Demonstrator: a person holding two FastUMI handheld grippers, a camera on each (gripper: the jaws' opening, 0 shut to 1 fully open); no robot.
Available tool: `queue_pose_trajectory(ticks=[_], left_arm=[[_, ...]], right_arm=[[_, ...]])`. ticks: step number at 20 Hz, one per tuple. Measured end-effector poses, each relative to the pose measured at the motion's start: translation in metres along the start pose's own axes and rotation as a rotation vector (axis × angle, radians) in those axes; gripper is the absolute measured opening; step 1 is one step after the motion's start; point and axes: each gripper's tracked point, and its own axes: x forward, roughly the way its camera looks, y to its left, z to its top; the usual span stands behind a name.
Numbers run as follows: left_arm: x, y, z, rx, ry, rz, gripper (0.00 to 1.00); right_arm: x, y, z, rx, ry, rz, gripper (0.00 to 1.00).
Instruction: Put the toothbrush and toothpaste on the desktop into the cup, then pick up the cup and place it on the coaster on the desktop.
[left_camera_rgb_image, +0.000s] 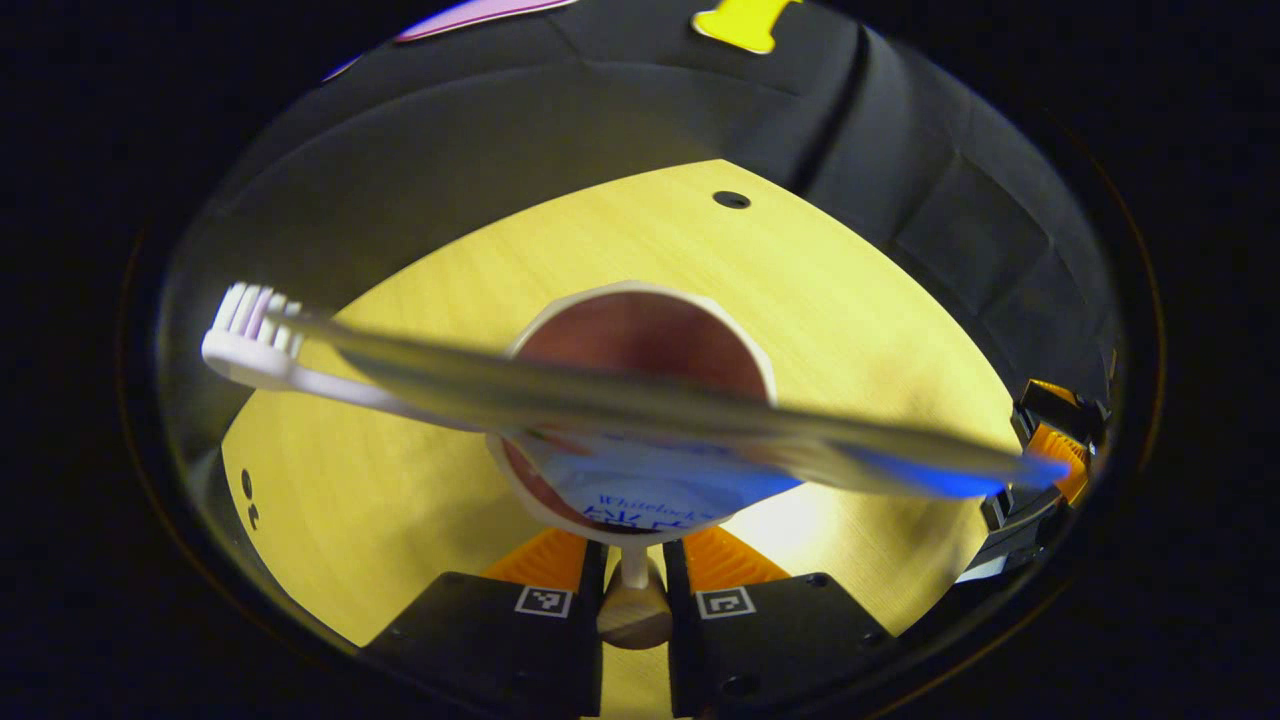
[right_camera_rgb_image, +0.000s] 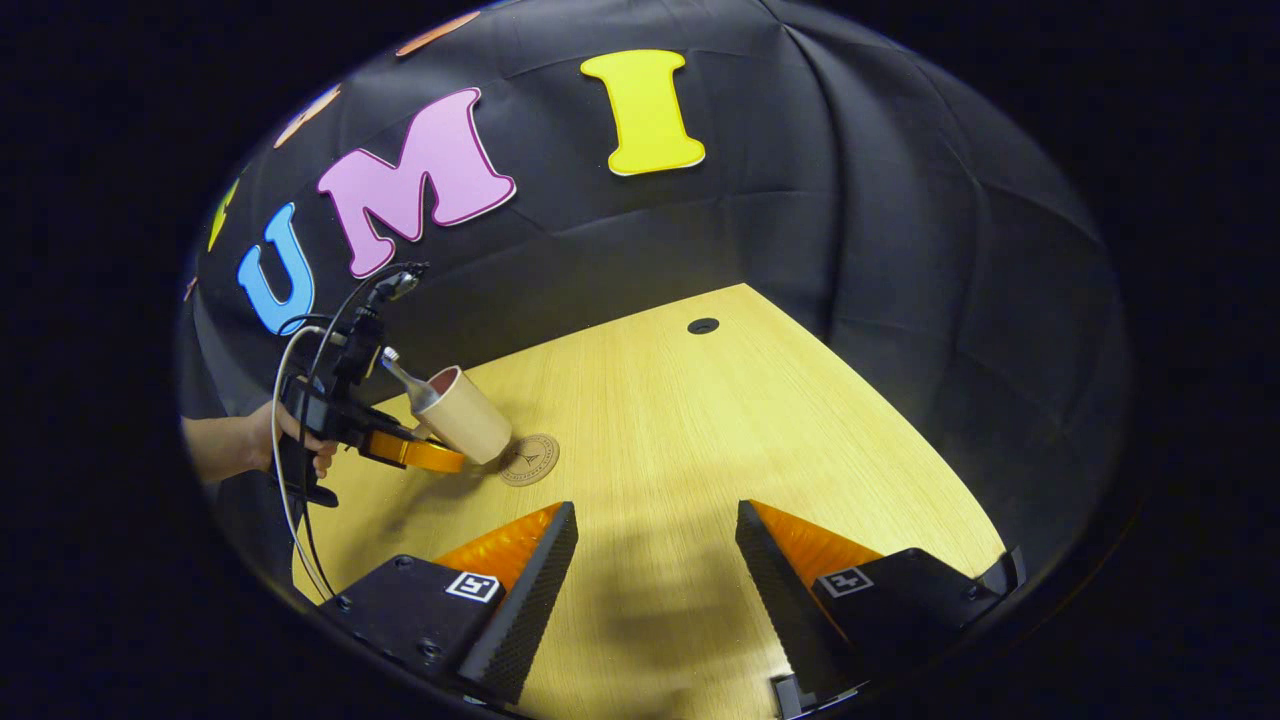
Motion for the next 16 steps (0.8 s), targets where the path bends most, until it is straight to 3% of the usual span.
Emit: queue_pose_trajectory(ticks=[1,2,4,6,8,9,11,12,13,14,16], left_arm=[[0.005,-0.004,0.000,0.020,0.017,-0.007,0.35],[0.009,-0.007,0.003,0.036,0.031,-0.012,0.30],[0.017,-0.010,0.008,0.066,0.058,-0.018,0.30],[0.023,-0.011,0.009,0.091,0.093,-0.017,0.35],[0.028,-0.012,0.010,0.114,0.114,-0.020,0.31],[0.031,-0.013,0.010,0.121,0.121,-0.020,0.35],[0.032,-0.013,0.009,0.120,0.124,-0.016,0.31],[0.033,-0.013,0.009,0.117,0.131,-0.016,0.36],[0.034,-0.014,0.007,0.110,0.135,-0.013,0.31],[0.035,-0.012,0.006,0.104,0.139,-0.009,0.36],[0.035,-0.010,0.007,0.090,0.135,-0.007,0.31]], right_arm=[[-0.001,-0.001,-0.001,0.002,0.001,-0.002,0.98],[-0.001,-0.001,-0.003,0.002,0.007,0.000,0.98],[-0.001,0.000,-0.005,-0.004,0.012,-0.001,0.98],[-0.002,-0.002,-0.008,-0.006,0.018,-0.001,0.98],[-0.003,-0.003,-0.011,-0.007,0.024,-0.003,0.98],[-0.002,-0.004,-0.013,-0.006,0.027,-0.004,0.98],[-0.001,-0.005,-0.015,0.004,0.032,-0.004,0.98],[0.000,-0.006,-0.015,0.009,0.034,-0.004,0.98],[0.000,-0.007,-0.016,0.013,0.036,-0.003,0.98],[0.000,-0.007,-0.016,0.016,0.036,0.000,0.98],[0.000,-0.008,-0.015,0.016,0.030,0.000,0.98]])
